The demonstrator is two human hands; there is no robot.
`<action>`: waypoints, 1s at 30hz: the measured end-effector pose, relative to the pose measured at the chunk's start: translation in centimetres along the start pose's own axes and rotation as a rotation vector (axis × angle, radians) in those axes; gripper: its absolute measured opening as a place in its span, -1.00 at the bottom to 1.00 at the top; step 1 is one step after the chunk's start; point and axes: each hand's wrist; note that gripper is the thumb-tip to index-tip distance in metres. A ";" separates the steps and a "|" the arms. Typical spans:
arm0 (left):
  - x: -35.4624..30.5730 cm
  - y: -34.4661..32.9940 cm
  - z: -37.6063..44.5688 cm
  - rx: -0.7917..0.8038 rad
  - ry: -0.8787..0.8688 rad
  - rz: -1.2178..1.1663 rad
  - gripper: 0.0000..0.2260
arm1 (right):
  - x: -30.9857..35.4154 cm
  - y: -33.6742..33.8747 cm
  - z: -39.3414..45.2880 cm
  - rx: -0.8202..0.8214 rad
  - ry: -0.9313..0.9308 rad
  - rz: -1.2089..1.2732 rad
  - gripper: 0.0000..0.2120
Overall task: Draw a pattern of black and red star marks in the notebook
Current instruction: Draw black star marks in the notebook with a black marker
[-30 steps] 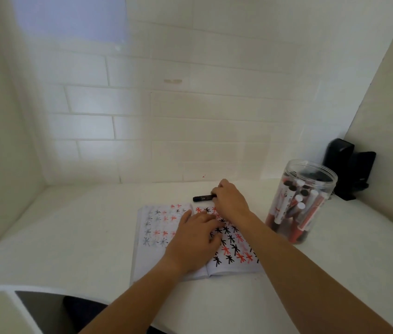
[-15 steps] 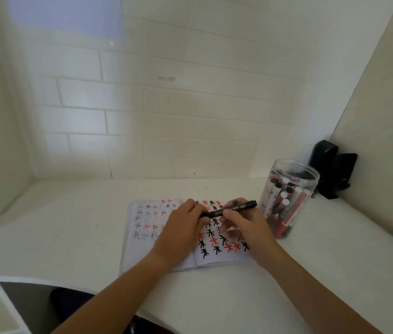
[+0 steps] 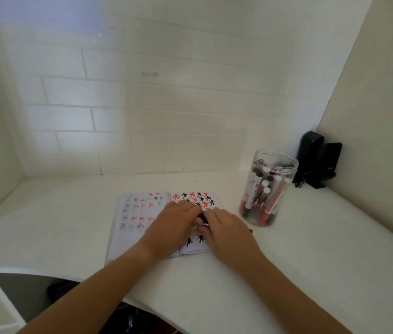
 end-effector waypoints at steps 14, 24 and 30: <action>0.5 0.2 -0.1 -0.047 0.136 -0.027 -0.74 | -1.0 2.3 -0.2 0.065 -0.416 0.272 -0.74; 1.3 -0.8 0.1 0.319 0.354 0.046 -0.48 | -2.1 4.6 0.8 -0.153 -0.481 0.765 -0.68; 1.4 -0.7 0.3 0.356 0.366 0.051 -0.45 | -1.1 6.2 1.2 -0.196 -0.818 1.449 -0.60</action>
Point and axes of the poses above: each hand's wrist, its own z-axis towards the middle knuckle, its own y-axis out of the back of the hand, x = y × z, and after that the axes turned 4 degrees about -x, right-handed
